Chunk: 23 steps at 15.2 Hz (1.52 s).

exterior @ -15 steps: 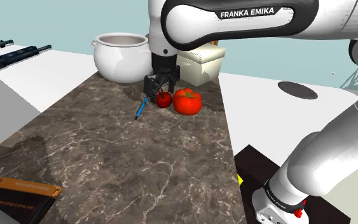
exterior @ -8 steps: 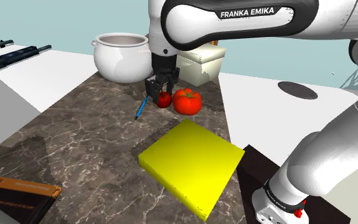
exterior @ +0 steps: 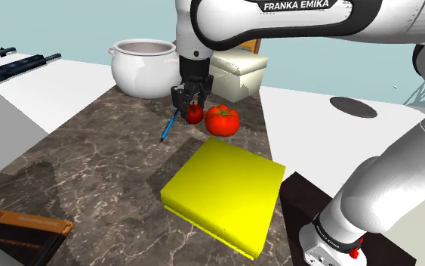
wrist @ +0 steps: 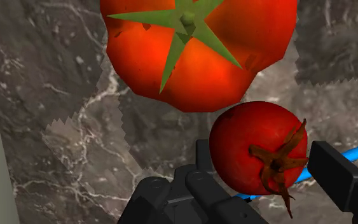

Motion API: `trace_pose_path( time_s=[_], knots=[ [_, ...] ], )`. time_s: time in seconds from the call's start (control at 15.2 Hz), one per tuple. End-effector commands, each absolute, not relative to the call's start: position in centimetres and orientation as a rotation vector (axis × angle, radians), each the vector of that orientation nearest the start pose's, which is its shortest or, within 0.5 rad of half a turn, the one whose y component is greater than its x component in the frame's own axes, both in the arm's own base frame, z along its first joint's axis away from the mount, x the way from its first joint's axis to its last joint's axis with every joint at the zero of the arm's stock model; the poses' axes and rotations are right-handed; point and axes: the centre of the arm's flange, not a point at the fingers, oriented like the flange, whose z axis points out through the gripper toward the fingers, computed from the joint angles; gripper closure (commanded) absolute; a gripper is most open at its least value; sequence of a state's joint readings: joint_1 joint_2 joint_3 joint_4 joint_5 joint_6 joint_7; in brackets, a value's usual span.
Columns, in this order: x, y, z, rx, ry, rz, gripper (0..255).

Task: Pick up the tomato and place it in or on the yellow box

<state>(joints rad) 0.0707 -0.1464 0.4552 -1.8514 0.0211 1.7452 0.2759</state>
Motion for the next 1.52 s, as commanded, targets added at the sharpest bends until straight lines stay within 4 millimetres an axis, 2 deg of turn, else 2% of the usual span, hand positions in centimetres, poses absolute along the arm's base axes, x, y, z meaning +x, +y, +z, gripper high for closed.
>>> trace_pose_path(
  time_s=[0.0, 1.45],
  knots=[
    [44.3, 27.5, 58.7, -3.148, -0.385, -0.064, 255],
    [44.3, 27.5, 70.3, -3.148, -0.385, -0.064, 255]
  ],
)
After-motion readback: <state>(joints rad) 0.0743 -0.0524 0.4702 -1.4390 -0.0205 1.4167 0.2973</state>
